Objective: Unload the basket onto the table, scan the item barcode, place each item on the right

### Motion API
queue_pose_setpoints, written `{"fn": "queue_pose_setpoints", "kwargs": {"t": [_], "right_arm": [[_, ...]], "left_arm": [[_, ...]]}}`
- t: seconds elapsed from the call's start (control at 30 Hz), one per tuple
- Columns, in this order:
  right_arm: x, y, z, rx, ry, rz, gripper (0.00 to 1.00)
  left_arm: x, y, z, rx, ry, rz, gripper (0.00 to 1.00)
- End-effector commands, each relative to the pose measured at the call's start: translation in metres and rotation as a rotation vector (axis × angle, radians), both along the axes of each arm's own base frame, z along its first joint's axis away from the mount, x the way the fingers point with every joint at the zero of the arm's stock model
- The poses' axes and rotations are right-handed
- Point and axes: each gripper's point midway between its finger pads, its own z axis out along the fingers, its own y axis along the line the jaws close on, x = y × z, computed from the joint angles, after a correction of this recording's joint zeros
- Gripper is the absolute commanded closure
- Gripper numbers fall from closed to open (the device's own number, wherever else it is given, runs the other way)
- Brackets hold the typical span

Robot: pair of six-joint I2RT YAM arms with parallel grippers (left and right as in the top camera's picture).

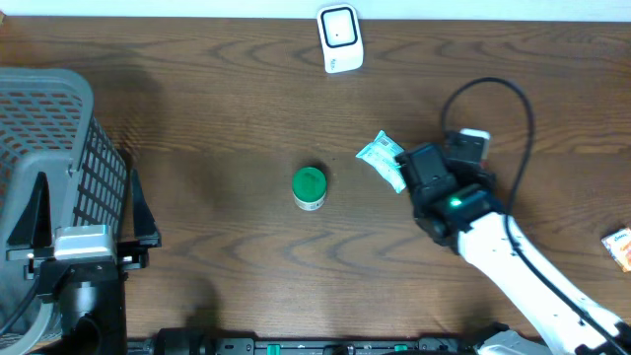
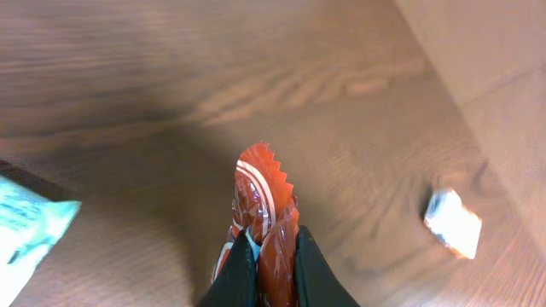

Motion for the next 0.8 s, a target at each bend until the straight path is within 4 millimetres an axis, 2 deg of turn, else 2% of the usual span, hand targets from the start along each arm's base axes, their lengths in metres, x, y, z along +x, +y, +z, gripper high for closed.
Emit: {"fn": "queue_pose_setpoints", "kwargs": {"t": [0.0,0.17,0.27,0.37,0.47,0.53,0.57,0.67,0.7,0.77], "right_arm": [[0.007,0.013,0.001,-0.144,0.025,0.065,0.98],[0.014,0.035,-0.041,-0.207,0.121,0.121,0.99],[0.009,0.055,-0.065,-0.256,0.184,0.189,0.99],[-0.002,0.087,-0.082,-0.273,0.224,0.297,0.99],[-0.019,0.127,-0.096,-0.217,0.261,0.428,0.97],[-0.034,0.154,-0.105,-0.156,0.292,0.515,0.89],[-0.044,0.17,-0.112,-0.11,0.315,0.566,0.76],[-0.065,0.198,-0.123,-0.008,0.359,0.639,0.5],[-0.07,0.205,-0.126,0.019,0.371,0.659,0.37],[-0.078,0.217,-0.128,0.066,0.385,0.682,0.28]], "left_arm": [[-0.002,-0.002,0.002,0.006,-0.011,-0.012,0.14],[-0.002,-0.003,0.002,0.006,-0.011,-0.019,0.14],[-0.002,-0.005,0.002,0.006,-0.011,-0.028,0.14],[-0.002,-0.005,0.002,0.006,-0.011,-0.028,0.14],[-0.002,-0.005,0.002,0.006,-0.011,-0.028,0.14],[-0.002,-0.005,0.002,0.006,-0.011,-0.028,0.14],[-0.002,-0.005,0.002,0.006,-0.011,-0.028,0.14],[-0.002,-0.005,0.002,0.006,-0.011,-0.028,0.14],[-0.002,-0.005,0.002,0.006,-0.011,-0.028,0.14],[-0.002,-0.005,0.002,0.006,-0.011,-0.028,0.14]]}}
